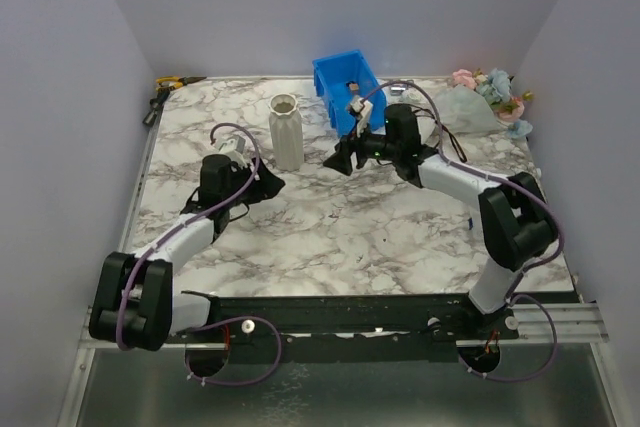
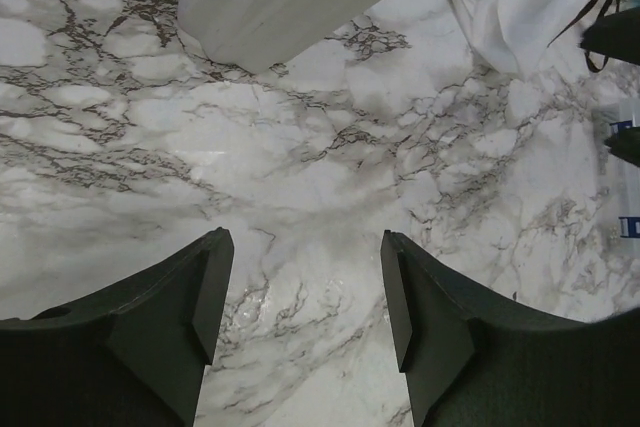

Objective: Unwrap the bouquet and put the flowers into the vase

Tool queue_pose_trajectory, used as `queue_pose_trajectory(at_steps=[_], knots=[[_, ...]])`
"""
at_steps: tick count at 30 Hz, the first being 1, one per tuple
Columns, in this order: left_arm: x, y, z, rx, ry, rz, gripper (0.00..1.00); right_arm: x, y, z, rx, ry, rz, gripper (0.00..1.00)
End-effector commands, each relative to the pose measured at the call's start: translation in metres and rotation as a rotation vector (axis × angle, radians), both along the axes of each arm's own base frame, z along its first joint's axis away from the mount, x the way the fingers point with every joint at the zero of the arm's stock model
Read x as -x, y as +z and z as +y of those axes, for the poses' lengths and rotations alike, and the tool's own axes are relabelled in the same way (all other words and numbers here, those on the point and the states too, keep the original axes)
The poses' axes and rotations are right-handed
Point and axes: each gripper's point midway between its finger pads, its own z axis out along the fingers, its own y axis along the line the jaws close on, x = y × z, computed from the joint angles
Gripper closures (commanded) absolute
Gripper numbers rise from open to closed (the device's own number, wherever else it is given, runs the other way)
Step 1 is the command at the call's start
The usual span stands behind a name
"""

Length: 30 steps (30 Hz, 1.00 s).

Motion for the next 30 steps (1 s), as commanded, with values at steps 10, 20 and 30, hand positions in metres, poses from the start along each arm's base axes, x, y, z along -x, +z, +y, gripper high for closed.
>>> queue_pose_trajectory(at_steps=[10,20,30], knots=[[-0.072,-0.025,-0.030,-0.070,0.131,-0.073,0.41,0.008,0.002,-0.114,0.098,-0.254,0.073,0.29],[-0.102,-0.040,-0.040,-0.053,0.211,-0.026,0.41,0.002,0.004,-0.137,0.102,-0.324,0.068,0.29],[-0.124,-0.050,-0.040,-0.084,0.248,-0.027,0.41,-0.002,0.002,-0.151,0.101,-0.358,0.072,0.30]])
